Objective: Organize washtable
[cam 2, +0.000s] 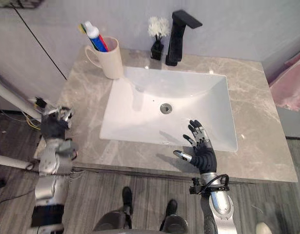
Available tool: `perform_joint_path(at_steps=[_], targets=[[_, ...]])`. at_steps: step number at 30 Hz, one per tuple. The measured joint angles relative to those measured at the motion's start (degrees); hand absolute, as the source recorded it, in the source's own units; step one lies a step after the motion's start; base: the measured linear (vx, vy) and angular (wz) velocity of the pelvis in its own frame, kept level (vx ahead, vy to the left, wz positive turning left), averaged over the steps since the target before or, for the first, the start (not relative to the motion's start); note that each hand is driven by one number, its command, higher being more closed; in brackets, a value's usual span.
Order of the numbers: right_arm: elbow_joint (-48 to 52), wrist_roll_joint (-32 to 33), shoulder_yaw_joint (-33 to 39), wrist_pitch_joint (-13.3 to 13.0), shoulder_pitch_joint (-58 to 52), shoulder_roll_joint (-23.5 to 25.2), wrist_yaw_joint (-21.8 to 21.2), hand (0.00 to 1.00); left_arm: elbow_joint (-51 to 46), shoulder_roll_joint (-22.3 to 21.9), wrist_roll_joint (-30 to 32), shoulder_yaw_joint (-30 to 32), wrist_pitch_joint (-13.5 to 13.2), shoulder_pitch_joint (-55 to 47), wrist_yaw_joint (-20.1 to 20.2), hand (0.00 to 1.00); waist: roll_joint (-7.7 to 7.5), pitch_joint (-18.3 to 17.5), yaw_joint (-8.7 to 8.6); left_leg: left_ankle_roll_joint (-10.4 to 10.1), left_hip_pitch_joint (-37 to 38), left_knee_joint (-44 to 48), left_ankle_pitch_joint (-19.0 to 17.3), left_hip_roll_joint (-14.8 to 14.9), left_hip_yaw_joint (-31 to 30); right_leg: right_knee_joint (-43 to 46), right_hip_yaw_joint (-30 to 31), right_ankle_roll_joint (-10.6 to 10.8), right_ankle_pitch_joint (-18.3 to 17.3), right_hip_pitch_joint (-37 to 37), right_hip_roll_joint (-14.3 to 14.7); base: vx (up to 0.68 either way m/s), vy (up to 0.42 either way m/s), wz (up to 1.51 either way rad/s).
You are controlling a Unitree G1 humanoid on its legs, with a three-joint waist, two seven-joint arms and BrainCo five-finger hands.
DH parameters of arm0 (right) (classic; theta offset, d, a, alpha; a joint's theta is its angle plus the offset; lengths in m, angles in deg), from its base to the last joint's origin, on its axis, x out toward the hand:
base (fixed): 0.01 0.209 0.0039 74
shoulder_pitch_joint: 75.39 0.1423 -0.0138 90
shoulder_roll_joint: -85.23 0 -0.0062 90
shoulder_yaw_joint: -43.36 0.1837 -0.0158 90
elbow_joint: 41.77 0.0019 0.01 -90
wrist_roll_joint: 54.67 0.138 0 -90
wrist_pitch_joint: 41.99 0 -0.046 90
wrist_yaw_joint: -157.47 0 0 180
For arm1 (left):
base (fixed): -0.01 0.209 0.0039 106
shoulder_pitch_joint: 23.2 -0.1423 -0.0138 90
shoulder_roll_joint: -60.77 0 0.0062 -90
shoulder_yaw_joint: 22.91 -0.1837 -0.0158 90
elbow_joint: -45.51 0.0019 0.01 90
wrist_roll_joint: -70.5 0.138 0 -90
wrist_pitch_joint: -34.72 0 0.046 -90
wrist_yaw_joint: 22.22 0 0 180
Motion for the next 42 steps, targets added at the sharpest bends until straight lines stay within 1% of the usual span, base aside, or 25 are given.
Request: perform_joint_path(at_steps=[2, 6, 8, 11, 14, 16, 19, 22, 23, 24, 25, 26, 27, 28, 29, 30, 31, 32, 33, 34, 35, 36, 37, 40, 42], targets=[[-1.53, 0.04, 2.20, -0.01, 0.49, 1.17, 0.52, 0.00, -2.51, -1.04, -1.20, -0.08, -0.53, -4.48, 2.12, 0.00, 0.45, -0.58, 0.06, -0.27, 0.57, -0.01, -0.19, 0.09, -0.11, 0.03, -0.19, -0.02, -0.25, 0.71, 0.06, -0.04, 0.004, 0.10], [-3.99, 1.42, 2.61, -0.28, -0.12, 3.19, 0.42, 0.00, -5.72, -2.71, -3.34, -1.76, -1.82, -11.22, 5.93, 0.00, 0.71, -2.88, 0.00, -0.32, 0.83, -0.01, -0.23, 0.05, -0.09, -0.07, -0.35, -0.04, -0.28, 0.99, -0.03, -0.01, 0.009, 0.02], [-5.52, 3.91, 2.11, -0.52, -0.72, 4.66, -0.37, 0.00, -5.73, -3.28, -4.52, -4.36, -2.25, -13.53, 8.24, 0.00, 0.20, -4.00, -0.05, -0.33, 0.87, -0.01, -0.22, 0.02, -0.20, -0.08, -0.76, -0.04, -0.28, 1.24, -0.09, 0.00, 0.023, 0.07], [-6.53, 4.63, 1.61, -0.55, -1.67, 5.79, -1.36, 0.00, -4.73, -5.00, -7.29, -8.46, -2.26, -16.72, 10.70, 0.00, -0.67, -4.91, -0.05, -0.33, 0.88, -0.01, -0.21, 0.02, -0.30, -0.02, -0.98, -0.03, -0.28, 1.35, -0.15, 0.01, 0.011, 0.03], [-6.92, 4.57, 1.28, -0.65, -2.57, 6.07, -2.15, 0.00, -3.69, -6.61, -8.52, -12.20, -2.53, -17.51, 12.72, 0.00, -0.74, -5.67, 0.03, -0.31, 1.26, -0.01, -0.21, -0.05, -0.14, 0.23, -0.88, 0.04, -0.31, 1.51, -0.45, 0.01, 0.004, -0.01], [-7.15, 4.58, 1.08, -0.71, -2.55, 6.08, -2.12, 0.00, -2.58, -6.60, -8.96, -13.72, -2.55, -17.39, 13.26, 0.00, -0.52, -5.76, -0.02, -0.21, 1.75, -0.01, -0.28, -0.08, 0.32, 0.64, -0.12, 0.12, -0.37, 1.46, -0.76, 0.01, 0.024, -0.16], [-7.13, 4.53, 0.97, -0.92, -2.60, 6.32, -2.03, 0.00, -0.95, -6.49, -8.91, -15.88, -2.64, -16.91, 14.26, 0.00, 0.06, -5.60, -0.11, 0.20, 2.79, -0.01, -0.60, -0.08, 2.76, 1.51, 1.99, 0.37, -0.52, 0.89, -1.02, 0.00, 0.028, -0.37], [-6.99, 4.42, 1.03, -1.58, -2.33, 6.39, -1.60, 0.00, 0.36, -6.09, -8.95, -18.06, -2.85, -14.39, 14.20, 0.00, -0.09, -5.39, -0.10, 0.63, 2.77, 0.10, -0.90, -0.11, 6.53, 3.60, 5.61, 0.27, -0.20, -2.34, -1.50, -0.02, 0.056, -0.63], [-6.95, 4.37, 1.16, -1.73, -1.74, 6.32, -0.67, 0.00, 1.57, -5.50, -8.96, -18.13, -3.25, -12.45, 14.22, 0.00, -0.83, -5.10, -0.14, 0.83, 2.48, 0.44, -1.02, -0.36, 8.55, 4.85, 5.69, -0.44, -0.24, -4.26, -2.10, -0.01, 0.072, -0.85], [-7.22, 3.83, 1.36, -1.62, -0.34, 6.16, 0.90, 0.00, 2.60, -4.80, -8.96, -18.13, -3.18, -10.14, 14.06, 0.00, -0.70, -5.01, -0.30, 1.23, 1.97, 0.50, -1.15, -0.18, 10.96, 6.04, 1.76, -6.44, -1.78, -5.99, -3.27, -0.01, 0.103, -0.85], [-7.44, 3.44, 1.40, -1.58, 0.45, 5.72, 1.64, 0.00, 3.33, -4.81, -8.94, -18.15, -3.12, -9.15, 14.05, 0.00, 0.23, -4.95, -0.45, 1.74, 1.65, 0.46, -1.53, 0.40, 11.50, 6.50, -1.96, -10.82, -3.42, -6.07, -3.51, -0.01, 0.113, -0.85], [-7.59, 3.09, 1.51, -1.56, 1.50, 5.01, 2.54, 0.00, 4.19, -5.20, -8.93, -18.15, -3.05, -7.83, 14.00, 0.00, 1.94, -4.83, -0.79, 3.53, 1.32, 0.43, -2.36, 1.82, 12.79, 10.67, -6.44, -13.74, -6.40, -7.02, -4.70, -0.03, 0.096, -0.73], [-7.87, 2.69, 1.32, -1.56, 2.76, 4.61, 3.21, 0.00, 4.03, -5.07, -8.92, -17.83, -3.16, -6.48, 13.97, 0.00, 1.35, -3.22, -0.77, 4.59, 2.21, 0.57, -1.96, 1.77, 14.69, 22.60, -8.62, -10.80, -8.22, -9.87, -8.29, -0.06, 0.065, -0.75], [-8.76, 2.46, 0.85, -1.46, 3.17, 5.51, 3.83, 0.00, 4.01, -3.68, -8.92, -17.27, -3.29, -5.42, 13.75, 0.00, -1.12, -2.17, -1.46, 5.17, 2.63, 2.49, -2.85, 0.98, 16.45, 37.24, -9.68, -9.27, -10.26, -11.21, -11.73, -0.07, 0.027, -0.71], [-11.21, 2.30, -0.64, -1.16, 3.30, 5.80, 4.27, 0.00, 3.77, -2.67, -8.92, -16.47, -3.50, -5.92, 13.39, 0.00, -3.31, -2.03, -1.17, 4.63, 2.71, 5.59, -4.33, 0.64, 18.31, 43.20, -10.20, -8.72, -10.65, -10.11, -12.89, -0.04, -0.004, -0.63], [-12.34, 2.26, -1.27, -1.04, 3.35, 5.79, 4.34, 0.00, 3.45, -2.49, -8.95, -15.92, -3.49, -6.10, 12.92, 0.00, -4.91, -2.24, -1.00, 4.38, 2.58, 7.74, -5.58, 0.40, 19.49, 41.84, -11.09, -7.55, -8.90, -8.97, -12.74, -0.02, -0.034, -1.08], [-12.70, 2.12, -1.71, -0.33, 4.37, 4.78, 4.27, 0.00, 3.24, -3.15, -9.01, -14.74, -3.84, -6.38, 12.49, 0.00, -5.77, -2.69, 0.80, 4.04, 1.61, 11.20, -7.94, 0.97, 21.81, 37.18, -10.88, -4.98, -10.19, -8.22, -11.13, -0.08, -0.039, -1.47], [-13.03, 2.16, -2.86, -0.35, 5.93, 2.64, 4.42, 0.00, 3.52, -4.85, -10.10, -14.75, -3.93, -6.86, 11.76, 0.00, -2.67, -3.59, 2.62, 4.42, -1.24, 12.28, -9.22, 4.26, 24.01, 24.13, -9.77, -1.72, -9.96, -4.75, -4.91, -0.10, -0.045, -1.42], [-12.99, 2.25, -2.94, -0.51, 6.55, 2.22, 4.44, 0.00, 3.48, -5.38, -10.27, -14.81, -3.97, -6.37, 11.80, 0.00, -2.42, -3.38, 2.70, 4.73, -1.58, 13.13, -9.46, 4.50, 25.09, 24.29, -8.64, -1.65, -11.63, -4.75, -4.29, -0.07, -0.077, -0.91], [-12.85, 2.39, -3.21, -1.08, 7.37, 2.13, 4.44, 0.00, 3.32, -5.45, -11.05, -14.75, -4.19, -5.63, 11.75, 0.00, -2.74, -3.18, 2.86, 5.51, -3.30, 16.21, -10.15, 4.50, 26.27, 20.21, -6.49, -1.35, -13.47, -2.15, -2.43, -0.06, -0.090, -0.47], [-13.21, 2.61, -3.61, -1.37, 8.89, 0.95, 4.44, 0.00, 3.89, -6.13, -12.29, -14.72, -4.56, -5.34, 11.71, 0.00, -0.78, -2.19, 3.07, 5.30, -4.50, 19.40, -11.39, 6.06, 26.19, 12.90, -5.79, -0.90, -10.51, 0.78, 0.50, -0.07, -0.083, -0.37], [-12.97, 2.81, -3.69, -1.29, 8.99, 0.77, 4.44, 0.00, 3.98, -6.42, -12.39, -15.10, -4.16, -5.62, 11.69, 0.00, -0.02, -2.12, 3.10, 5.27, -4.86, 20.23, -11.41, 6.72, 25.69, 9.78, -5.96, -1.13, -8.95, 2.15, 1.79, -0.13, -0.047, -0.11], [-12.68, 2.90, -3.62, -1.56, 8.15, 0.70, 4.67, 0.00, 4.69, -6.62, -12.43, -16.17, -4.04, -5.60, 11.72, 0.00, 1.25, -1.91, 2.72, 4.91, -5.23, 21.34, -11.74, 7.29, 24.24, 6.10, -6.95, -1.22, -7.20, 4.52, 3.07, -0.09, -0.008, 0.38], [-11.58, 3.36, -3.41, -2.03, 5.39, 1.87, 5.77, 0.00, 5.34, -6.56, -12.47, -19.36, -3.85, -6.03, 11.69, 0.00, 1.51, -1.92, 2.72, 4.90, -5.16, 21.64, -11.62, 6.65, 20.81, 6.00, -10.40, -1.01, -7.46, 6.81, 2.90, -0.08, 0.010, 0.59], [-11.63, 3.29, -2.54, -1.82, 4.02, 2.60, 6.44, 0.00, 5.32, -6.59, -12.71, -19.98, -3.91, -6.26, 11.72, 0.00, 0.27, -1.64, 2.98, 4.81, -4.40, 20.58, -11.05, 5.53, 18.31, 6.17, -12.93, -0.56, -8.83, 8.60, 2.49, -0.08, -0.011, 0.64]])
